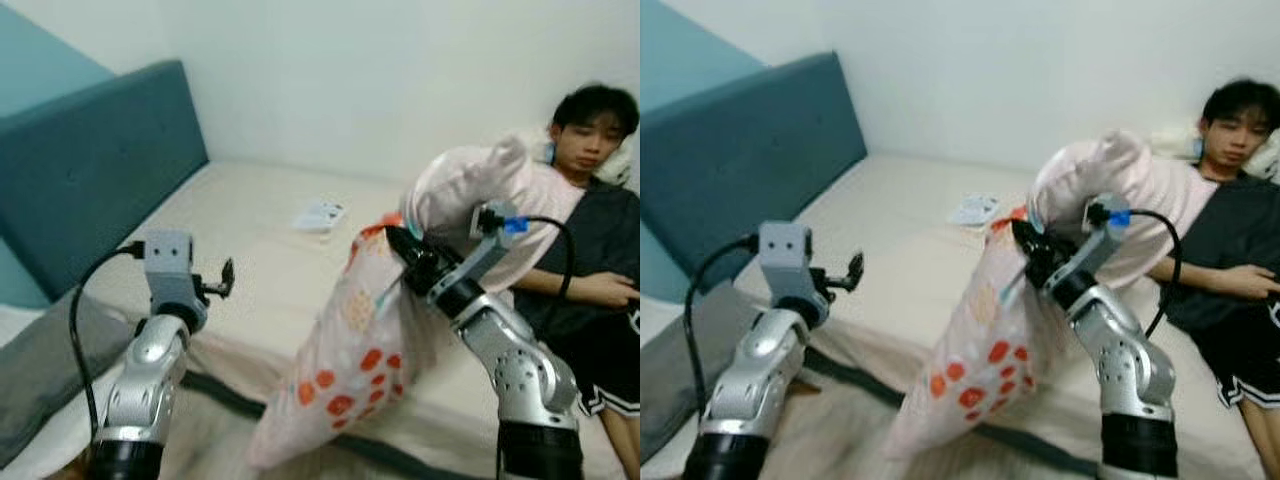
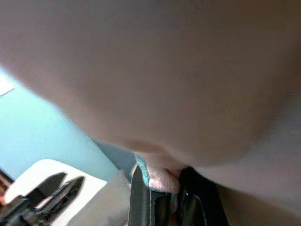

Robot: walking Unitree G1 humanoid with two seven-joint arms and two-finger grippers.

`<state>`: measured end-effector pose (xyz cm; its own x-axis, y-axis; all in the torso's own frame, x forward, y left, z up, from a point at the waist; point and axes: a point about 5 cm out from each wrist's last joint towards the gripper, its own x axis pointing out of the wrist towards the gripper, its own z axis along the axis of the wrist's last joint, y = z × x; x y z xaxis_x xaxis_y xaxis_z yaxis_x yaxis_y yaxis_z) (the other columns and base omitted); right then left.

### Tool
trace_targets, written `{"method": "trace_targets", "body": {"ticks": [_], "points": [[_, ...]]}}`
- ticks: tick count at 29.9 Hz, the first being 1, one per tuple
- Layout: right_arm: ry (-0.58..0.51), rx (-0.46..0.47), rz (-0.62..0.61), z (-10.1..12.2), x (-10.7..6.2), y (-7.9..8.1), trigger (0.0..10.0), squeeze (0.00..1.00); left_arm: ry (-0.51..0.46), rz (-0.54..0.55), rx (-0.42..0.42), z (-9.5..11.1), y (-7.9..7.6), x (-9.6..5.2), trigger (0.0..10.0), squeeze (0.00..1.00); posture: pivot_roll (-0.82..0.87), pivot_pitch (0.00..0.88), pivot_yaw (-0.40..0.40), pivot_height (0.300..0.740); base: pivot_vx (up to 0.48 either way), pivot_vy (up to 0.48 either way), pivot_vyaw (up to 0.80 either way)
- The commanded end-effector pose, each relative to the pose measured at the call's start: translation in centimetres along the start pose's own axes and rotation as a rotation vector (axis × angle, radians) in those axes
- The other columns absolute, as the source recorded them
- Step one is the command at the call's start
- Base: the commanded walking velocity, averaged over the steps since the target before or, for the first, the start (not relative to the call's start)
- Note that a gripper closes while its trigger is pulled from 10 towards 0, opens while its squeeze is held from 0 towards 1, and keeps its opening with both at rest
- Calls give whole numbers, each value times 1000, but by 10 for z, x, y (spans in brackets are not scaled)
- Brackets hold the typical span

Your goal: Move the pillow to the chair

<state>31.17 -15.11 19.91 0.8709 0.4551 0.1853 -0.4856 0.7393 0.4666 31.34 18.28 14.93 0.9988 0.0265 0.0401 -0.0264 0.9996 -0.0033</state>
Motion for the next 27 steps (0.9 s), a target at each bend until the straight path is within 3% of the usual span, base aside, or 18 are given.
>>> {"method": "trace_targets", "body": {"ticks": [1, 7, 13, 15, 17, 20, 23, 27], "points": [[-46, -19, 76, 8, 4, 13, 10000, 0, 16, -8, 17, -2, -1, -2, 10000, 0, -81, 0, 48, 730, 0, 0, 800], [-22, -20, 53, -2, -2, 7, 10000, 0, 42, -56, -14, -8, -12, -8, 10000, 0, -77, 0, 48, 730, 0, 0, 797], [33, -72, -57, -17, -27, -13, 10000, 0, 67, -105, -75, -18, -24, -25, 10000, 0, -81, 1, 45, 730, 0, 0, 794], [65, -145, -114, -23, -39, -19, 10000, 0, 71, -113, -91, -20, -26, -29, 10000, 0, -81, 2, 44, 730, 0, 0, 794], [65, -145, -114, -23, -39, -19, 10000, 0, 71, -113, -91, -20, -26, -29, 10000, 0, -81, 2, 44, 730, 0, 0, 794], [126, -373, -250, -26, -65, -32, 10000, 0, 77, -122, -123, -22, -26, -32, 10000, 0, -98, 7, 48, 730, 0, 0, 788], [133, -441, -338, -30, -79, -40, 10000, 0, 74, -145, -129, -26, -26, -32, 10000, 0, -96, 7, 50, 730, 0, 0, 788], [102, -482, -409, -29, -82, -46, 10000, 0, 55, -149, -128, -25, -24, -30, 10000, 0, -98, 7, 46, 730, 0, 0, 788]]}}
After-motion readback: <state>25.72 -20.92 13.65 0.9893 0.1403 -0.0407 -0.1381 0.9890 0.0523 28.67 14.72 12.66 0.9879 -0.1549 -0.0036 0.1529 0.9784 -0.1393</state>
